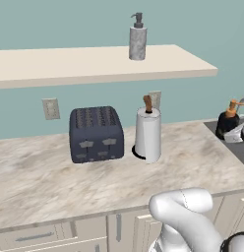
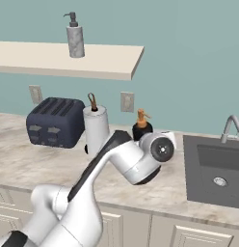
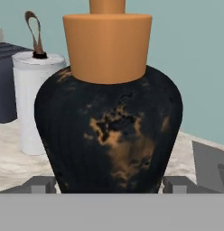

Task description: Locate and retrieve the soap dispenser and soap dispenser from the cabinet. Place them next to the sink.

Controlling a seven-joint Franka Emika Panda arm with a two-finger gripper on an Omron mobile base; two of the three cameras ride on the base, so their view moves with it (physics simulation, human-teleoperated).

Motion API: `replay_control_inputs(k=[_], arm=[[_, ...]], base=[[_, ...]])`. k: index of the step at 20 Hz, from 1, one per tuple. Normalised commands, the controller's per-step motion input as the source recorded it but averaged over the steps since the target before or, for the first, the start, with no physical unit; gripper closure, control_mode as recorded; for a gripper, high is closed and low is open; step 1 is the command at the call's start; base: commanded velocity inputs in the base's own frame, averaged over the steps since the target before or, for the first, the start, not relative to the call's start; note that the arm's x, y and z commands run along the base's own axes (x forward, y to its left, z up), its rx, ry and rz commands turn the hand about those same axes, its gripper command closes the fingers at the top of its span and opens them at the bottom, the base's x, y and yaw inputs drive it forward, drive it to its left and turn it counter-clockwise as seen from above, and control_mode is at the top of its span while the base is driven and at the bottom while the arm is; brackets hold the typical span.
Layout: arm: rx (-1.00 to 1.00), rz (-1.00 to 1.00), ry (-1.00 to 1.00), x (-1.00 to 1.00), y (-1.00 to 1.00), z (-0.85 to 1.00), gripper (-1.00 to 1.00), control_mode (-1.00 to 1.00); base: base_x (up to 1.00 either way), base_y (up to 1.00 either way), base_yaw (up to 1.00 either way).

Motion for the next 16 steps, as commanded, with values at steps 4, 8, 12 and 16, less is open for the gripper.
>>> replay_control_inputs(k=[4, 8, 12, 16], arm=[[0.0, 0.13, 0.0, 0.77, -0.34, -0.4, 1.0, -1.0], [0.0, 0.12, 0.0, 0.71, -0.36, -0.46, 1.0, -1.0], [0.0, 0.09, 0.14, 0.64, -0.3, -0.47, 1.0, -1.0], [0.0, 0.07, 0.09, 0.56, -0.26, -0.29, 1.0, -1.0]], base=[[0.0, 0.0, 0.0], [0.0, 0.0, 0.0], [0.0, 0.0, 0.0], [0.0, 0.0, 0.0]])
